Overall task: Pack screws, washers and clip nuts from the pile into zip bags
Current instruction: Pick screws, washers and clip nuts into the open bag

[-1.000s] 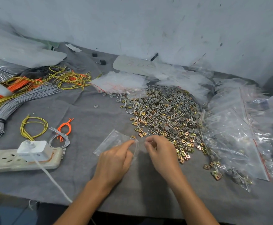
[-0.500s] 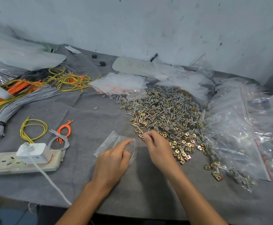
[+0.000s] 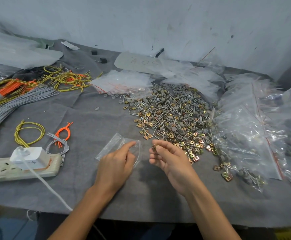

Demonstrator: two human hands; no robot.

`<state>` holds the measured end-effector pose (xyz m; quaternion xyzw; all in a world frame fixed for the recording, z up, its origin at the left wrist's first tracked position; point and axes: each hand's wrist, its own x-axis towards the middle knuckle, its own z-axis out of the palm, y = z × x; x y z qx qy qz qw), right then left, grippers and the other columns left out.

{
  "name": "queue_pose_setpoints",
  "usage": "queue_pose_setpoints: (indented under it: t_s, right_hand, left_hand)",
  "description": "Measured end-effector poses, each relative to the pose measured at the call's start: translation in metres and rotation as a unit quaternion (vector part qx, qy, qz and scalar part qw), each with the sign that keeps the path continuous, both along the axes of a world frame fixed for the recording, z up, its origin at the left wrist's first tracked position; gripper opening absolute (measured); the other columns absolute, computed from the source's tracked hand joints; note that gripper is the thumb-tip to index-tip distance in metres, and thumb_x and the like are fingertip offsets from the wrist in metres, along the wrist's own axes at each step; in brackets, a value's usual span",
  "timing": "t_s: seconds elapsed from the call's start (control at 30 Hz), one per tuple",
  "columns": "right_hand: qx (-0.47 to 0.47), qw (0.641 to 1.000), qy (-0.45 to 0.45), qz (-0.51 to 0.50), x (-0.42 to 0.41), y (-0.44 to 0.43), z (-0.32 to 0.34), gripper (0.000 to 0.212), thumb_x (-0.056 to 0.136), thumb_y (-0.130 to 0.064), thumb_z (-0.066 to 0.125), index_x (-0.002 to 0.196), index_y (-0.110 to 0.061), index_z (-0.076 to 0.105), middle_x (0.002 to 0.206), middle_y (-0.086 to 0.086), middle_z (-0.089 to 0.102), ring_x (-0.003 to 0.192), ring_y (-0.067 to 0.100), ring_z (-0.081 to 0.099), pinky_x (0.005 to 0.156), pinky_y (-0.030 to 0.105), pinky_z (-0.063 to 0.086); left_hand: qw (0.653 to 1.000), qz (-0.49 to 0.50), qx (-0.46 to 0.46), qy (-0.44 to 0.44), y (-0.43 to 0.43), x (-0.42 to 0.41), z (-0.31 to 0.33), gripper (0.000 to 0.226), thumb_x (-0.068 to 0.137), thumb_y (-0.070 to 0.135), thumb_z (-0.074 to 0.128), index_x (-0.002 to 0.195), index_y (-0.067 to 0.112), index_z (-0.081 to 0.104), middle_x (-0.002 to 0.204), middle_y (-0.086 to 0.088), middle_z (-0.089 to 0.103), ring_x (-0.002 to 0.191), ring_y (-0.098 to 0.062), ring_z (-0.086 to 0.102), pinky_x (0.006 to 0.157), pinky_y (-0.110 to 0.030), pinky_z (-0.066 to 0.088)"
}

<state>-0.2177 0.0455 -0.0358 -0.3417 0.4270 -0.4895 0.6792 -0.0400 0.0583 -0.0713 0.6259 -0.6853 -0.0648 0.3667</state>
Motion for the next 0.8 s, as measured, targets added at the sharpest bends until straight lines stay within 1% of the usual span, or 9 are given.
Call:
queue_pose_setpoints:
  t_s: [0.1, 0.2, 0.37, 0.43, 0.5, 0.53, 0.67, 0.73, 0.8]
  right_hand:
    - [-0.017, 1.0, 0.012, 0.017, -0.001, 0.006, 0.0, 0.021, 0.096, 0.007, 0.056, 0.112, 0.004, 0.069, 0.094, 0.015, 0.066, 0.081, 0.018, 0.063, 0.074, 0.026, 0.058]
    - [-0.035, 0.998, 0.044, 0.023, 0.002, 0.01, -0.005, 0.017, 0.093, 0.009, 0.06, 0.106, 0.0, 0.068, 0.092, 0.012, 0.064, 0.084, 0.018, 0.061, 0.077, 0.027, 0.057]
    - [-0.113, 0.977, 0.176, 0.035, 0.015, 0.008, -0.01, 0.011, 0.092, 0.002, 0.067, 0.096, -0.008, 0.065, 0.079, 0.003, 0.068, 0.07, 0.013, 0.062, 0.065, 0.023, 0.053]
    - [-0.155, 0.949, 0.273, 0.028, 0.021, 0.005, -0.011, 0.012, 0.092, -0.006, 0.069, 0.093, -0.017, 0.065, 0.077, 0.0, 0.071, 0.068, 0.016, 0.064, 0.063, 0.031, 0.055]
    - [-0.182, 0.915, 0.359, 0.028, 0.026, 0.003, -0.012, 0.012, 0.092, -0.016, 0.07, 0.091, -0.024, 0.062, 0.08, -0.001, 0.073, 0.072, 0.02, 0.068, 0.067, 0.043, 0.059]
    - [-0.192, 0.899, 0.392, 0.034, 0.028, 0.002, -0.012, 0.011, 0.093, -0.021, 0.07, 0.091, -0.026, 0.061, 0.082, -0.004, 0.073, 0.075, 0.018, 0.069, 0.069, 0.046, 0.059]
    - [-0.246, 0.839, 0.485, 0.027, 0.033, 0.001, -0.01, 0.009, 0.09, -0.03, 0.071, 0.093, -0.033, 0.064, 0.093, -0.014, 0.067, 0.074, 0.006, 0.062, 0.076, 0.04, 0.055]
    - [-0.274, 0.808, 0.522, 0.012, 0.032, 0.001, -0.008, 0.007, 0.09, -0.03, 0.07, 0.095, -0.033, 0.067, 0.098, -0.013, 0.06, 0.085, 0.006, 0.059, 0.084, 0.036, 0.05]
    - [-0.277, 0.788, 0.549, 0.019, 0.032, 0.001, -0.006, 0.012, 0.093, -0.03, 0.067, 0.103, -0.033, 0.071, 0.098, -0.01, 0.057, 0.092, 0.011, 0.06, 0.086, 0.036, 0.048]
  left_hand:
    - [1.0, -0.003, 0.0, -0.002, 0.001, 0.0, 0.001, 0.053, 0.089, 0.038, 0.032, 0.125, 0.023, 0.069, 0.081, -0.008, 0.074, 0.075, -0.035, 0.067, 0.063, -0.042, 0.053]
    - [1.0, -0.01, 0.002, -0.001, 0.001, 0.001, 0.001, 0.053, 0.089, 0.038, 0.032, 0.126, 0.022, 0.068, 0.084, -0.008, 0.075, 0.077, -0.035, 0.068, 0.065, -0.043, 0.054]
    - [1.0, -0.02, 0.005, -0.008, 0.002, 0.001, 0.001, 0.056, 0.09, 0.041, 0.03, 0.129, 0.023, 0.067, 0.091, -0.007, 0.076, 0.083, -0.035, 0.069, 0.069, -0.044, 0.054]
    - [1.0, -0.022, 0.002, -0.006, 0.002, 0.001, 0.002, 0.055, 0.09, 0.04, 0.031, 0.128, 0.022, 0.067, 0.094, -0.006, 0.077, 0.084, -0.034, 0.069, 0.068, -0.044, 0.054]
    - [1.0, -0.024, -0.008, -0.006, 0.003, 0.001, 0.002, 0.053, 0.091, 0.039, 0.033, 0.126, 0.02, 0.068, 0.098, -0.005, 0.077, 0.085, -0.034, 0.07, 0.067, -0.043, 0.055]
    - [1.0, -0.023, -0.011, -0.005, 0.003, 0.001, 0.002, 0.053, 0.091, 0.039, 0.033, 0.125, 0.02, 0.069, 0.1, -0.004, 0.077, 0.086, -0.034, 0.07, 0.067, -0.042, 0.055]
    - [1.0, -0.019, -0.018, 0.006, 0.003, 0.001, 0.003, 0.051, 0.092, 0.038, 0.033, 0.125, 0.021, 0.068, 0.104, -0.001, 0.077, 0.089, -0.031, 0.07, 0.069, -0.041, 0.055]
    - [0.999, -0.019, -0.024, 0.01, 0.003, 0.001, 0.002, 0.051, 0.092, 0.037, 0.034, 0.124, 0.02, 0.069, 0.103, -0.003, 0.077, 0.086, -0.033, 0.07, 0.069, -0.043, 0.057]
    - [0.999, -0.02, -0.027, 0.011, 0.003, 0.001, 0.002, 0.05, 0.092, 0.035, 0.035, 0.124, 0.019, 0.069, 0.1, -0.003, 0.077, 0.084, -0.033, 0.07, 0.067, -0.043, 0.057]
